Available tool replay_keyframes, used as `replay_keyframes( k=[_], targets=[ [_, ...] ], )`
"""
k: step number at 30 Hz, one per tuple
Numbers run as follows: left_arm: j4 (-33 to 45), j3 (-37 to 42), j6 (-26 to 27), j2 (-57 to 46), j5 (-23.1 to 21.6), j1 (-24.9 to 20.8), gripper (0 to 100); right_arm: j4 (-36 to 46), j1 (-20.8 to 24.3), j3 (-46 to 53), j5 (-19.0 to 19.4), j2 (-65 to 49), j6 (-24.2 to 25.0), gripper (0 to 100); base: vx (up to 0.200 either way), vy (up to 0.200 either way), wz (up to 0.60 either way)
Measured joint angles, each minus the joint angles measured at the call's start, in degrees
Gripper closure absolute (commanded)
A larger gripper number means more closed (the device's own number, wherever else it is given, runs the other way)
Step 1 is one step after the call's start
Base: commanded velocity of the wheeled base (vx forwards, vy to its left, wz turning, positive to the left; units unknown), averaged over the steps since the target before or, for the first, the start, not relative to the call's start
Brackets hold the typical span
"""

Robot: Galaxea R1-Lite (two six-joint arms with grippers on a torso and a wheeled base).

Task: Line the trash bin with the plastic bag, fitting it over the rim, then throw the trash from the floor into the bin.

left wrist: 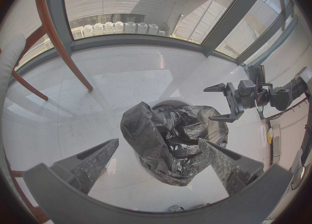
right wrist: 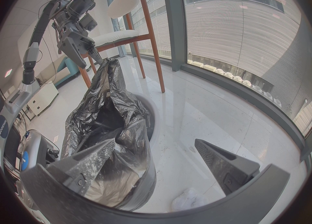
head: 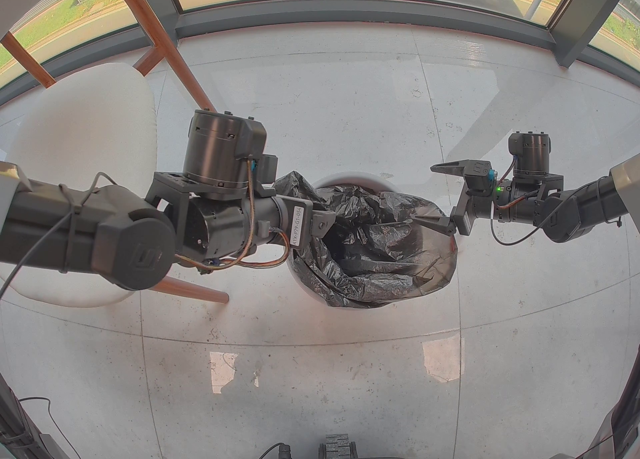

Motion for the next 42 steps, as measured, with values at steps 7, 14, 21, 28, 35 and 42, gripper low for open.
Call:
replay_keyframes(
  k=[7, 14, 21, 28, 35, 42],
  targets=[
    [-1.0, -3.1, 0.0, 4.0, 1.2, 0.6, 100, 0.1, 0.1, 0.1, 0.0, -0.7, 0.0, 0, 0.0, 0.0, 0.0],
    [-1.1, -3.9, -0.1, 5.9, 1.3, 1.2, 100, 0.5, 0.5, 1.6, 0.3, -1.1, 1.1, 0, 0.0, 0.0, 0.0],
    [-2.0, -3.5, -0.4, 6.2, 1.3, 1.4, 100, -0.1, 2.4, 3.8, 0.1, -0.9, 1.9, 0, 0.0, 0.0, 0.0],
    [-2.1, -3.1, -0.8, 5.9, 1.3, 2.0, 100, 0.0, 2.6, 0.9, -0.1, 1.4, 1.9, 0, 0.0, 0.0, 0.0],
    [-2.0, -2.1, -0.8, 5.0, 1.4, 2.1, 100, -0.1, 2.0, -1.1, 0.0, 3.5, 2.0, 100, 0.0, 0.0, 0.0],
    [-2.7, -1.3, -0.9, 4.2, 1.3, 2.1, 100, 0.4, 1.6, -0.8, 0.2, 3.9, 6.1, 100, 0.0, 0.0, 0.0]
  ],
)
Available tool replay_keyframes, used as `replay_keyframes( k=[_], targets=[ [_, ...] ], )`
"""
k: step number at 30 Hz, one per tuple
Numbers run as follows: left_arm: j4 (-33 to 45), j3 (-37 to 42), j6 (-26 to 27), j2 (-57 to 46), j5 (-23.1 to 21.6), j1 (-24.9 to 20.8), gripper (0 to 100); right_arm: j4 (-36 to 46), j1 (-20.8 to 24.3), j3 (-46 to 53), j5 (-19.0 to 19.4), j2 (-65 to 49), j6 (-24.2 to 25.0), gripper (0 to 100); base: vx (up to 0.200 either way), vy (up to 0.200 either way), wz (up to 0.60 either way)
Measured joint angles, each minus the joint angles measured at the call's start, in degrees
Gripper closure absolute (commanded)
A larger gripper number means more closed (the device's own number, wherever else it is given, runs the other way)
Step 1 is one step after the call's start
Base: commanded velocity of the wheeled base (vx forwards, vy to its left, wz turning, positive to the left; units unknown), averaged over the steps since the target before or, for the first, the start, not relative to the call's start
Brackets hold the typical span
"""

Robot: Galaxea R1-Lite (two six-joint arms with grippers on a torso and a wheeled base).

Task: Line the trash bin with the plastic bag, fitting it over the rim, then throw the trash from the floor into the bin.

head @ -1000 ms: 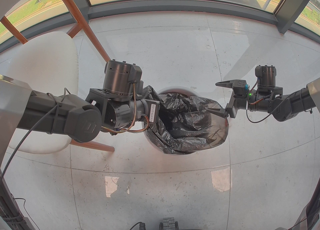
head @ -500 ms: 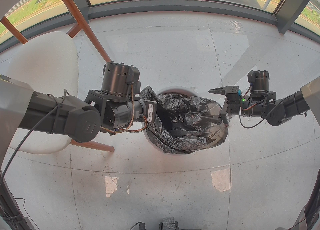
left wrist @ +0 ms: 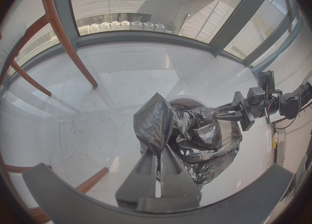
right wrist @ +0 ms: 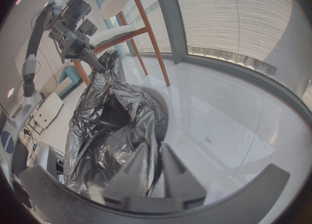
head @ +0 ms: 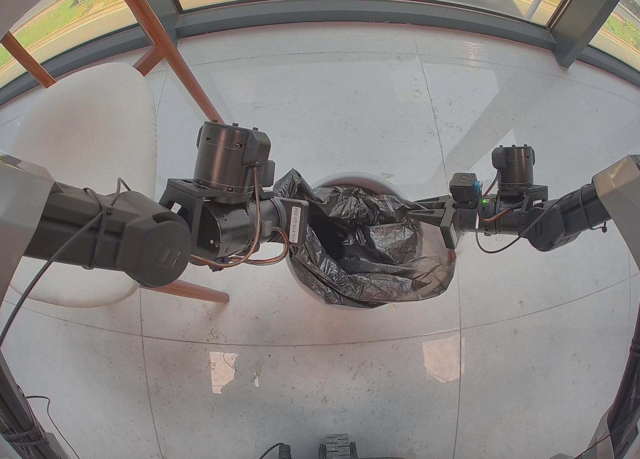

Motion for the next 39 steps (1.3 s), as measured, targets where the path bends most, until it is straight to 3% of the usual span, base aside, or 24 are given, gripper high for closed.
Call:
replay_keyframes(
  k=[11, 26, 27, 34, 39],
  targets=[
    [-0.2, -0.3, -0.6, -2.2, 0.0, 0.3, 100, 0.0, 0.4, -3.9, 0.0, -3.2, 7.9, 100, 0.0, 0.0, 0.0],
    [-1.2, -6.1, -3.0, -0.2, -0.7, 2.9, 100, -0.9, -2.5, -11.6, -1.2, -1.2, 8.7, 100, 0.0, 0.0, 0.0],
    [-1.2, -6.5, -3.1, 0.1, -0.7, 2.9, 100, -0.9, -2.7, -12.0, -1.3, -0.8, 8.7, 0, 0.0, 0.0, 0.0],
    [-1.2, -7.1, -3.3, 1.8, -0.8, 2.8, 100, -0.3, -4.3, -11.0, -1.3, 0.1, 11.2, 0, 0.0, 0.0, 0.0],
    [-1.1, -7.0, -3.3, 2.2, -0.8, 2.8, 100, 0.1, -5.1, -6.9, -1.0, -2.2, 20.2, 0, 0.0, 0.0, 0.0]
  ],
)
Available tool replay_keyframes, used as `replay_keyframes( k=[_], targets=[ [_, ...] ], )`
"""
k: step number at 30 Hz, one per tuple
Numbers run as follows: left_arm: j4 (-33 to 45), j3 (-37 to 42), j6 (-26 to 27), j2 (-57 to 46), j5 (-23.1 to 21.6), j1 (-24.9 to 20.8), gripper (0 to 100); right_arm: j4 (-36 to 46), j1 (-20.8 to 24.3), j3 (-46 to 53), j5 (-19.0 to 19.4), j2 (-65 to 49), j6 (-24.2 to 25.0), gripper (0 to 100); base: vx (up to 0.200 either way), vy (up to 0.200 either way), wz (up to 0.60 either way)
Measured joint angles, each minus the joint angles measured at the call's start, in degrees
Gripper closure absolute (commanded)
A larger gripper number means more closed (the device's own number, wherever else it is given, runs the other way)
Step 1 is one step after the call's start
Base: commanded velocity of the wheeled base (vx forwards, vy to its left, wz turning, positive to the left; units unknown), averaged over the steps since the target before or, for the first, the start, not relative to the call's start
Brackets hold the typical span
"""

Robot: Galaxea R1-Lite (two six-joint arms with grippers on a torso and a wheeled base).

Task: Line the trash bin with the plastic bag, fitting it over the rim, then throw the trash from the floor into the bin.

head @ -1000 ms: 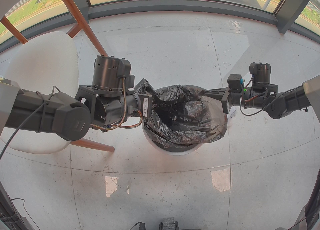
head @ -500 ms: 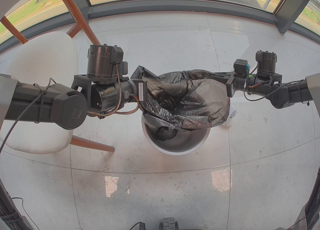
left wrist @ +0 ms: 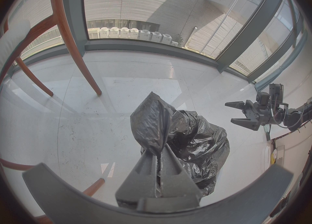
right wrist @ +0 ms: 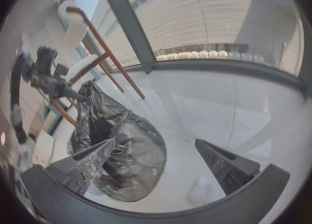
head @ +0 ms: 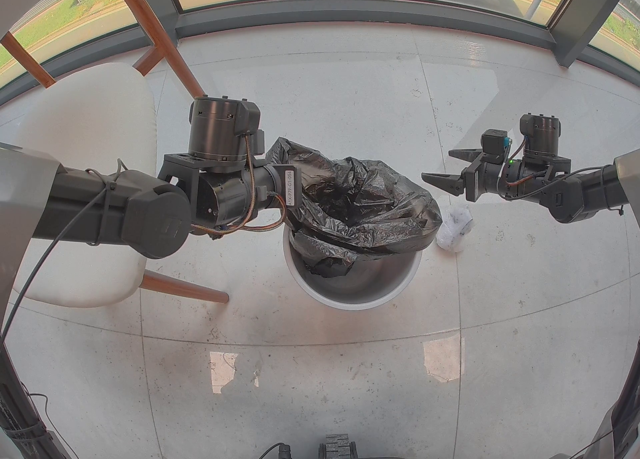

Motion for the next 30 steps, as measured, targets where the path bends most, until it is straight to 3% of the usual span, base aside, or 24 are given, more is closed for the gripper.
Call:
replay_keyframes(
  k=[4, 14, 23, 30],
  targets=[
    [0.4, 0.8, 0.0, 0.0, 0.0, 0.0, 100, 0.0, -0.3, 4.9, 0.1, -3.8, 6.8, 0, 0.0, 0.0, 0.0],
    [0.5, 11.7, 0.0, -1.3, -0.9, -0.1, 100, 0.6, -0.4, 13.3, 0.3, -10.4, 9.2, 0, 0.0, 0.0, 0.0],
    [0.5, 17.5, -0.1, -2.8, -2.0, 0.6, 100, 1.3, 5.2, 22.7, -0.3, -16.0, 25.1, 0, 0.0, 0.0, 0.0],
    [0.6, 20.5, -0.4, -4.5, -2.3, 0.5, 100, 1.5, 9.5, 27.2, -2.3, -17.7, 28.4, 0, 0.0, 0.0, 0.0]
  ],
)
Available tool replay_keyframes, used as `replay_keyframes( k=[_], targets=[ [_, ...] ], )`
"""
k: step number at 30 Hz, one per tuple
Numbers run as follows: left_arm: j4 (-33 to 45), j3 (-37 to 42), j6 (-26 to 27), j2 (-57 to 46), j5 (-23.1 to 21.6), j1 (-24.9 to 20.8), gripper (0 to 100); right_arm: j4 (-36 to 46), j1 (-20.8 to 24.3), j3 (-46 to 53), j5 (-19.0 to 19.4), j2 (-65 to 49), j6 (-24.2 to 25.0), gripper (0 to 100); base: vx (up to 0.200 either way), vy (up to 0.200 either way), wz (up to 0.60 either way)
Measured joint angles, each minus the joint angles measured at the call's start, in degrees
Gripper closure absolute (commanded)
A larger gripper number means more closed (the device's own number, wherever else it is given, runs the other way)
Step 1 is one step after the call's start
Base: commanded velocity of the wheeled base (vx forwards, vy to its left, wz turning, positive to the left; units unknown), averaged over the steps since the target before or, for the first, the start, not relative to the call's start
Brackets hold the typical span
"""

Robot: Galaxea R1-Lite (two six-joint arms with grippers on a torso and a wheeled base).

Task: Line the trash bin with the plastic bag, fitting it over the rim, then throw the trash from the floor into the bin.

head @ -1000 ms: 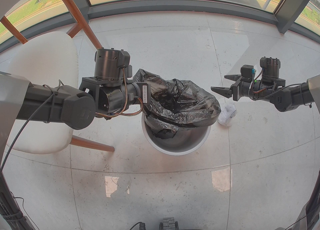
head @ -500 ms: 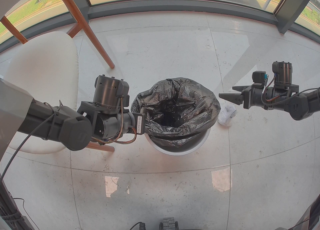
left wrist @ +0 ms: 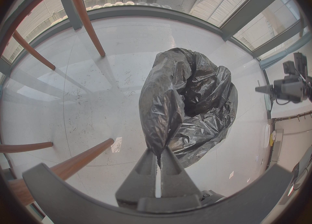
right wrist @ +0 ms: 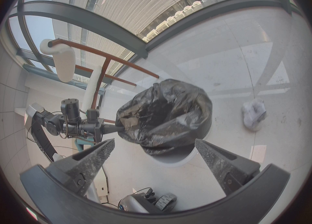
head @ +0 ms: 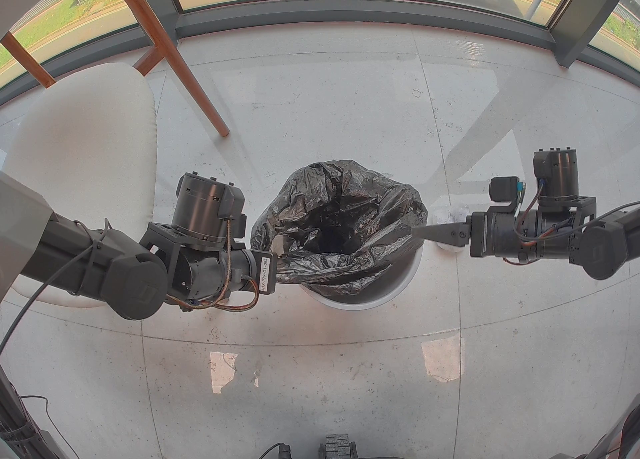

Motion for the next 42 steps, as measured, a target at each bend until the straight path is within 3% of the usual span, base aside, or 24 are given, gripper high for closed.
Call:
replay_keyframes(
  k=[4, 11, 17, 24, 38, 39, 42],
  targets=[
    [0.0, -0.1, -1.3, -0.4, -0.2, -0.9, 100, 0.0, 1.9, 1.9, -0.5, 0.0, 1.0, 0, 0.0, 0.0, 0.0],
    [0.0, -1.0, -3.6, -0.7, -0.3, -3.0, 100, -0.1, 4.5, 2.1, -0.7, 0.6, 9.2, 0, 0.0, 0.0, 0.0],
    [0.0, -2.2, -3.8, -0.7, -0.3, -4.4, 100, -0.4, 6.1, 1.8, -0.7, 2.9, 10.9, 0, 0.0, 0.0, 0.0],
    [0.0, -2.6, -3.9, -0.8, -0.2, -4.6, 100, -1.0, 6.9, 0.8, -0.7, 6.4, 16.6, 0, 0.0, 0.0, 0.0],
    [-0.2, -3.0, -3.9, -1.2, -0.2, -4.7, 100, -1.1, 7.0, -7.7, -5.4, 13.7, 18.7, 0, 0.0, 0.0, 0.0],
    [-0.2, -2.9, -3.9, -1.3, -0.2, -4.7, 100, -1.2, 7.0, -8.2, -6.1, 14.0, 18.7, 100, 0.0, 0.0, 0.0],
    [-0.1, -2.6, -4.2, -1.4, -0.1, -4.7, 100, -0.4, 7.0, -9.1, -7.5, 14.9, 18.8, 100, 0.0, 0.0, 0.0]
  ],
)
